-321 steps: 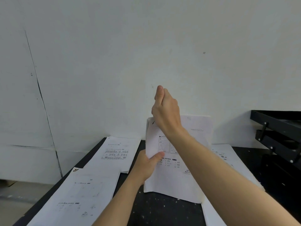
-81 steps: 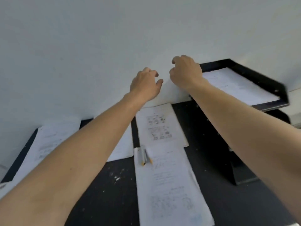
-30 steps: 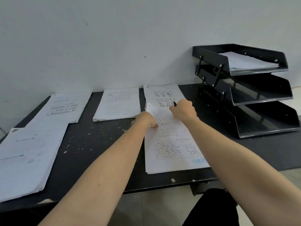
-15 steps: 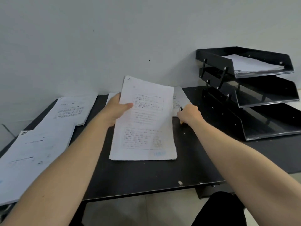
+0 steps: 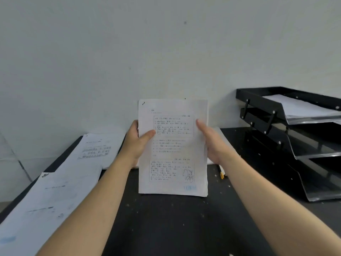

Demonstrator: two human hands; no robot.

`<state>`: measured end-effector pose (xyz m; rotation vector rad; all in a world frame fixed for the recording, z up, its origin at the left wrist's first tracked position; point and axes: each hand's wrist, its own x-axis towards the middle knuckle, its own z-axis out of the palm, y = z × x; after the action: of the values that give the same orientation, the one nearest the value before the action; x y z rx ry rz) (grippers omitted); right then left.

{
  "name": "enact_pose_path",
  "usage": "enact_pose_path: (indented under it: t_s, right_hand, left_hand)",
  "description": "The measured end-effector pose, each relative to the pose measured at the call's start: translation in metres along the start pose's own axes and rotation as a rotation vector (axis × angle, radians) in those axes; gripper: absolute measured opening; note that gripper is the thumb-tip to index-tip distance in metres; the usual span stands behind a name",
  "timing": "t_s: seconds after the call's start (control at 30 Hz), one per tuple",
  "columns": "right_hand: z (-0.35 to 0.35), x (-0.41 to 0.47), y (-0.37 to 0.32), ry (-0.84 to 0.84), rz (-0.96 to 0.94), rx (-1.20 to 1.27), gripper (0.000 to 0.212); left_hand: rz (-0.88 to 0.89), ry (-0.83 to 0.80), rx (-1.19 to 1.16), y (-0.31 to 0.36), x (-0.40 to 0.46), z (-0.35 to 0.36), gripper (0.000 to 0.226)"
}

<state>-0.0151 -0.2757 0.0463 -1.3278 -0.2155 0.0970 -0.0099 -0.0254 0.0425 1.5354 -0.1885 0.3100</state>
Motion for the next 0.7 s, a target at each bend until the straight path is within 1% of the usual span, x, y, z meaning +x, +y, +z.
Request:
enact_pose_path:
  t_s: [0.1, 0.17, 0.23, 0.33, 0.43, 0.5, 0.6, 0.63, 0.7]
  right_hand:
    - [0.012, 0.012, 0.004, 0.072, -0.093, -0.029, 0.053]
    - [0.013, 0.017, 0.006, 0.076, -0.156, -0.053, 0.041]
    - [0.015, 0.019, 0.007, 0.057, -0.207, -0.068, 0.034]
    - [0.019, 0.018, 0.007, 0.014, -0.231, -0.061, 0.039]
    - [0.016, 0.016, 0.009, -0.03, -0.195, -0.09, 0.043]
    - [0.013, 0.015, 0.013, -0.037, -0.161, -0.089, 0.044]
    - [0.012, 0.015, 0.022, -0.044, -0.125, -0.062, 0.044]
    - [0.012, 0.015, 0.024, -0.057, -0.119, -0.068, 0.043]
    - [0.012, 0.015, 0.027, -0.076, -0.126, -0.086, 0.039]
  left_hand:
    - [0.012, -0.022, -0.04, 0.008, 0.0, -0.01, 0.031]
    - [0.026, -0.067, -0.053, 0.015, 0.001, -0.016, 0.029]
    - [0.052, -0.084, -0.067, 0.022, 0.001, -0.02, 0.024]
    - [0.079, -0.041, -0.075, 0.025, 0.004, -0.022, 0.02]
    - [0.056, -0.023, -0.119, 0.021, 0.004, -0.025, 0.018]
    - [0.021, -0.054, -0.138, 0.016, 0.001, -0.028, 0.019]
    - [-0.069, -0.146, -0.082, 0.004, -0.005, -0.029, 0.039]
    - [-0.09, -0.175, -0.072, 0.0, -0.006, -0.028, 0.04]
    - [-0.097, -0.188, -0.061, -0.002, -0.009, -0.023, 0.035]
